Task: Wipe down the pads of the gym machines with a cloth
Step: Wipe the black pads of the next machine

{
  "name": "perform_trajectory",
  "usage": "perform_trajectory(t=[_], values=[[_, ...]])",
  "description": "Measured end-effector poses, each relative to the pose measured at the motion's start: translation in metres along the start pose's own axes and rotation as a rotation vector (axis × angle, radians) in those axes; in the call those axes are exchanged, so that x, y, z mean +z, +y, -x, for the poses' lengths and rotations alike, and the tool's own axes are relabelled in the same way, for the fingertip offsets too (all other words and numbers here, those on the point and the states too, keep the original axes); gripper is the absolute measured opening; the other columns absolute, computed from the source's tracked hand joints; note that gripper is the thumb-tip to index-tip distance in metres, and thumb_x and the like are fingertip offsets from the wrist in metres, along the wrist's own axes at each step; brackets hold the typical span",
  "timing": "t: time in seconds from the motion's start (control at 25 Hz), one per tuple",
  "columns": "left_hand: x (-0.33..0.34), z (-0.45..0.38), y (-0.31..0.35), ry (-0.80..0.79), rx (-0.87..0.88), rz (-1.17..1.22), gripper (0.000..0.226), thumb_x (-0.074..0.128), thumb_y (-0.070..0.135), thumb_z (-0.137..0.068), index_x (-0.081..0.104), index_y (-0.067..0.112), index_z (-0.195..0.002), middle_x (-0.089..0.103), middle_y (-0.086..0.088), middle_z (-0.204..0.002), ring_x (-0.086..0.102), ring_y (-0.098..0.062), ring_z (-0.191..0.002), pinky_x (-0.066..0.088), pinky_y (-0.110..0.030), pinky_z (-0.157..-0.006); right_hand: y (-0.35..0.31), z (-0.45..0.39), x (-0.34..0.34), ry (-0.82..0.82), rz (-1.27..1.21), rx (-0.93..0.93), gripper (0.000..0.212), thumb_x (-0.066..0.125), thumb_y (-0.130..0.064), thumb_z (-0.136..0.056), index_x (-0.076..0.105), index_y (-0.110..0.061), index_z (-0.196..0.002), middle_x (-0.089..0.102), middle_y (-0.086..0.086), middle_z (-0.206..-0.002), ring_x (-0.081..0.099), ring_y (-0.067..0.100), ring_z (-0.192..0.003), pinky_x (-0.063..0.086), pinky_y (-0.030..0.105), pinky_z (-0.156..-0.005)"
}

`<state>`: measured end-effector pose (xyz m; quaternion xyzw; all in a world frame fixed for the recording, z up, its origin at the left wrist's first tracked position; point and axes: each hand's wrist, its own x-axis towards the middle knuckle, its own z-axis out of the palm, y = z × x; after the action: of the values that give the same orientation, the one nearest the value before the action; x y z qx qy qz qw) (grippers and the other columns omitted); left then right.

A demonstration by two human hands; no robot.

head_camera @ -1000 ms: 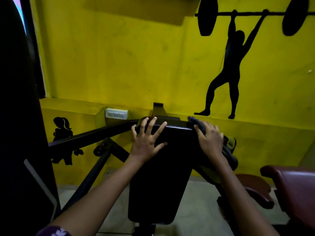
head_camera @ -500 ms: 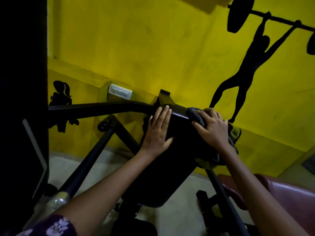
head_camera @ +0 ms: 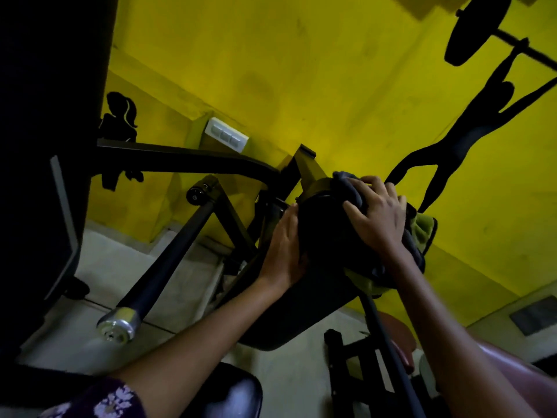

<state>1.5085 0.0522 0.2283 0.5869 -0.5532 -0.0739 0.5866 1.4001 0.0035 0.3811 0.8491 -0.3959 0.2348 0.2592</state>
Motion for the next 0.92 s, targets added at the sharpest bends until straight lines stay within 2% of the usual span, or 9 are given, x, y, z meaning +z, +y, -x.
perform_trajectory(t=[0.12, 0.2, 0.32, 0.4, 0.56, 0.64, 0.72, 0.84, 0.92], values=[[-0.002, 0.016, -0.019, -0.161, -0.055, 0.015, 0.094, 0.06, 0.018, -0.088, -0.013, 0.018, -0.147, 0.001, -0.004, -0.158, 0.004, -0.02, -0.146, 0.016, -0.037, -0.119, 0.0, -0.008, -0.003, -0.024, 0.047, -0.187, 0.062, 0.036, -0.051, -0.079, 0.057, -0.021, -0.129, 0.056, 0.012, -0.121, 0.048, 0.033, -0.099, 0.03, 0.038, -0.074], [-0.014, 0.022, -0.025, -0.221, -0.014, -0.075, 0.093, 0.06, 0.019, -0.086, -0.011, 0.019, -0.147, 0.0, -0.005, -0.159, 0.003, -0.021, -0.146, 0.014, -0.04, -0.119, -0.002, -0.008, -0.004, 0.018, 0.129, -0.206, 0.058, 0.04, -0.049, -0.08, 0.059, -0.02, -0.127, 0.056, 0.014, -0.12, 0.05, 0.036, -0.096, 0.034, 0.04, -0.072], [-0.051, 0.03, -0.026, -0.246, -0.058, -0.364, 0.09, 0.059, 0.032, -0.087, -0.001, 0.01, -0.151, -0.003, -0.01, -0.159, -0.002, -0.026, -0.146, -0.001, -0.04, -0.118, -0.024, -0.01, 0.001, 0.05, 0.264, -0.318, 0.055, 0.043, -0.049, -0.079, 0.06, -0.021, -0.124, 0.055, 0.013, -0.12, 0.049, 0.035, -0.097, 0.036, 0.041, -0.073], [-0.08, 0.032, -0.029, -0.294, -0.167, -0.6, 0.091, 0.057, 0.042, -0.088, -0.001, 0.008, -0.15, -0.009, -0.011, -0.158, -0.007, -0.029, -0.146, -0.002, -0.043, -0.117, -0.03, -0.014, -0.001, 0.031, 0.315, -0.387, 0.055, 0.043, -0.05, -0.079, 0.062, -0.021, -0.122, 0.055, 0.014, -0.12, 0.049, 0.035, -0.097, 0.036, 0.041, -0.073], [-0.126, 0.043, -0.044, -0.426, -0.342, -0.951, 0.084, 0.047, 0.05, -0.092, 0.004, 0.007, -0.15, -0.01, -0.015, -0.157, -0.004, -0.035, -0.145, 0.004, -0.048, -0.116, -0.042, -0.011, 0.002, 0.086, 0.446, -0.403, 0.051, 0.056, -0.046, -0.072, 0.065, -0.016, -0.112, 0.056, 0.014, -0.117, 0.049, 0.035, -0.097, 0.04, 0.04, -0.073], [-0.142, 0.06, -0.057, -0.469, -0.446, -1.024, 0.081, 0.044, 0.05, -0.093, 0.005, 0.008, -0.15, -0.006, -0.014, -0.158, 0.001, -0.036, -0.144, 0.008, -0.049, -0.115, -0.059, -0.007, 0.016, 0.055, 0.581, -0.508, 0.048, 0.064, -0.046, -0.066, 0.067, -0.014, -0.102, 0.058, 0.011, -0.116, 0.049, 0.034, -0.097, 0.039, 0.039, -0.076], [-0.153, 0.078, -0.067, -0.51, -0.53, -1.054, 0.081, 0.045, 0.047, -0.093, 0.002, 0.009, -0.15, -0.001, -0.015, -0.158, 0.011, -0.038, -0.142, 0.017, -0.051, -0.112, -0.076, -0.004, 0.029, 0.027, 0.702, -0.551, 0.044, 0.066, -0.046, -0.062, 0.068, -0.014, -0.092, 0.061, 0.008, -0.111, 0.046, 0.03, -0.096, 0.032, 0.039, -0.078], [-0.155, 0.092, -0.072, -0.553, -0.525, -1.04, 0.08, 0.043, 0.04, -0.096, -0.004, 0.002, -0.148, 0.006, -0.017, -0.156, 0.033, -0.038, -0.133, 0.034, -0.047, -0.103, -0.09, 0.006, 0.051, 0.061, 0.79, -0.49, 0.044, 0.056, -0.045, -0.069, 0.068, -0.01, -0.093, 0.061, 0.009, -0.106, 0.045, 0.031, -0.097, 0.028, 0.041, -0.081], [-0.152, 0.093, -0.07, -0.564, -0.473, -1.065, 0.077, 0.041, 0.035, -0.098, -0.006, -0.004, -0.146, 0.007, -0.02, -0.155, 0.04, -0.037, -0.128, 0.04, -0.044, -0.098, -0.101, 0.028, 0.074, -0.04, 0.85, -0.522, 0.05, 0.054, -0.048, -0.072, 0.066, -0.009, -0.101, 0.061, 0.01, -0.109, 0.053, 0.032, -0.102, 0.029, 0.044, -0.086]])
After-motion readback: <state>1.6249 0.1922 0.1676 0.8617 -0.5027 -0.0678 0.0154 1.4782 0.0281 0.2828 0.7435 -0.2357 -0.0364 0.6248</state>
